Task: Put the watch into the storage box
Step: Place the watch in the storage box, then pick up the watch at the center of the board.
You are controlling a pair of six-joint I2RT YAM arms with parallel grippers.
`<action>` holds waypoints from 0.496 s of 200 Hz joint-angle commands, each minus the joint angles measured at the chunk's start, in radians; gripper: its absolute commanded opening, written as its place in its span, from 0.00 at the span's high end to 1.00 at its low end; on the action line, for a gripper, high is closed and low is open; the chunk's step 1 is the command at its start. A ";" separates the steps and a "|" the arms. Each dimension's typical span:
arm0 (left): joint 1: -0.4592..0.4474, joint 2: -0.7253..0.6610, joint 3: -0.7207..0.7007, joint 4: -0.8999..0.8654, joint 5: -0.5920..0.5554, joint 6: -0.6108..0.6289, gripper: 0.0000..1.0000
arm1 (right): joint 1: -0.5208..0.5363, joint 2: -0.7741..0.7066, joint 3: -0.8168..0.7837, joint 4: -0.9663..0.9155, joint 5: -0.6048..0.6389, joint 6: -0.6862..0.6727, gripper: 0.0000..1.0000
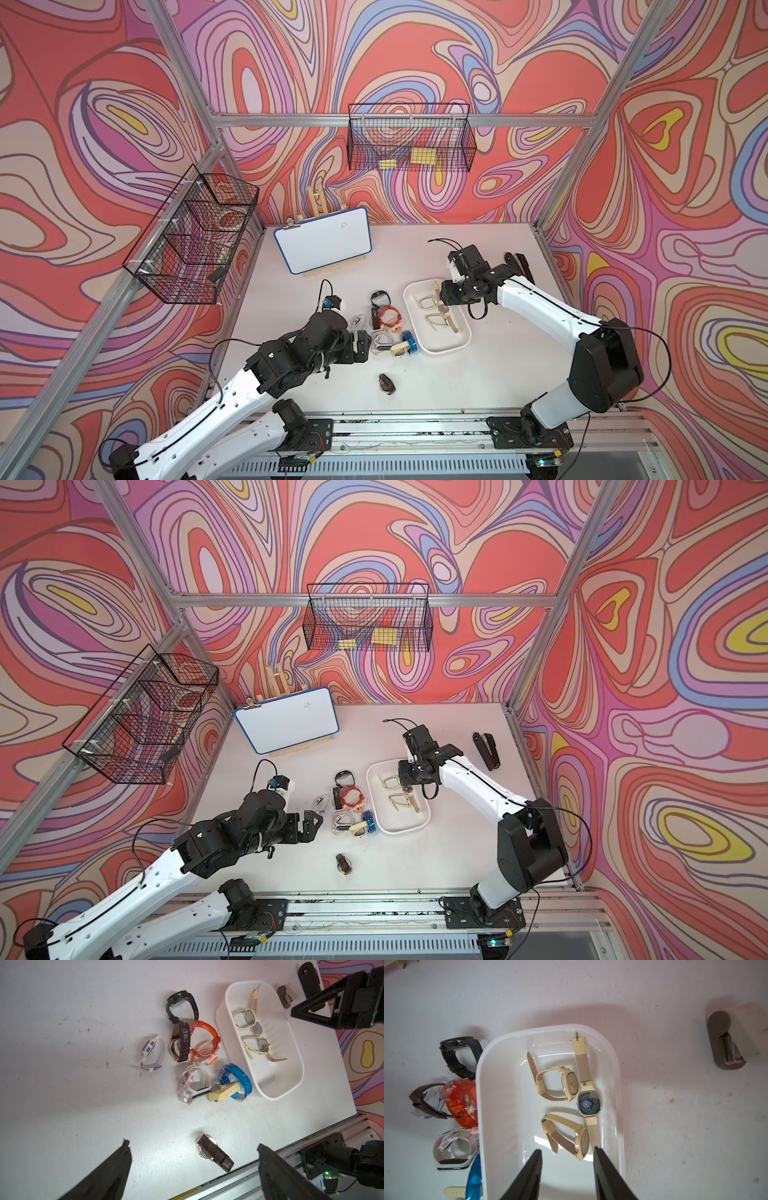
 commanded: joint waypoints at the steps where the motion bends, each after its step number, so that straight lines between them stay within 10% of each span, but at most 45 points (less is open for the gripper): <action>1: 0.002 -0.017 -0.019 0.016 0.005 0.005 0.00 | -0.005 -0.038 -0.036 0.032 -0.013 0.008 0.55; 99: 0.002 -0.001 -0.057 0.076 0.031 0.034 0.00 | -0.007 -0.256 -0.151 0.158 -0.030 -0.001 0.47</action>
